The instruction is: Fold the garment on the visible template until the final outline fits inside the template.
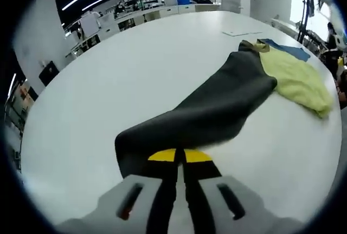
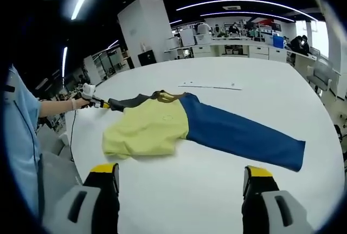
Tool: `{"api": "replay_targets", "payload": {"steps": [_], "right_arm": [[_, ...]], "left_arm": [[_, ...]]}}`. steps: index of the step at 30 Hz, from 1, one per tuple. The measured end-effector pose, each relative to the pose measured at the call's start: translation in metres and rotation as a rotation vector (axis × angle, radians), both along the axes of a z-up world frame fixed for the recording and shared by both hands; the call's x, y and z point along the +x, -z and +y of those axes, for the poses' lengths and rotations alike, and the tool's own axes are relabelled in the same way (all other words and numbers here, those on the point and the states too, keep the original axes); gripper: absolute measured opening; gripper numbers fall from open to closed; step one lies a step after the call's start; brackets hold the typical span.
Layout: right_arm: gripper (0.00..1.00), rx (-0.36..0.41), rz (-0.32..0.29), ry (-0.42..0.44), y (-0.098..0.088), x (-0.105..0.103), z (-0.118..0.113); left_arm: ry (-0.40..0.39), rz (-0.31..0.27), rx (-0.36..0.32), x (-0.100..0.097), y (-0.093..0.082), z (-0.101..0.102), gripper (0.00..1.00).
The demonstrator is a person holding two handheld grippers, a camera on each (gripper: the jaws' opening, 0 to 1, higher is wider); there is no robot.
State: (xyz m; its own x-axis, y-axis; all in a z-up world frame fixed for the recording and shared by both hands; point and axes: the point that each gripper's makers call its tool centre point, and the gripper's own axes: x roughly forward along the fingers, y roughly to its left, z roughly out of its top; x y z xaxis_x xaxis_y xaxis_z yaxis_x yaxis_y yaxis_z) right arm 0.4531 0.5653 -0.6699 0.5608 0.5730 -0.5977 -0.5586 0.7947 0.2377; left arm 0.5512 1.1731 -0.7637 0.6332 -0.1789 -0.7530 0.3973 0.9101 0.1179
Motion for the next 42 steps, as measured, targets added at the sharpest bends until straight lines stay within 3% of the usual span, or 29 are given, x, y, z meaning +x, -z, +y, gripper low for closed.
{"api": "replay_targets", "payload": {"steps": [8, 22, 34, 42], "right_arm": [[0.96, 0.015, -0.010, 0.001, -0.004, 0.002, 0.001], [0.96, 0.030, -0.016, -0.004, -0.005, -0.001, 0.004], [0.97, 0.049, -0.022, -0.010, -0.004, -0.001, 0.009], [0.97, 0.062, -0.021, -0.003, -0.004, -0.003, 0.006]], "left_arm": [[-0.032, -0.010, 0.006, -0.016, -0.010, 0.019, 0.00], [-0.127, -0.006, 0.019, -0.066, -0.019, 0.060, 0.00], [-0.112, 0.031, 0.029, -0.101, -0.016, 0.054, 0.00], [-0.135, 0.011, 0.002, -0.098, -0.024, 0.059, 0.00]]}}
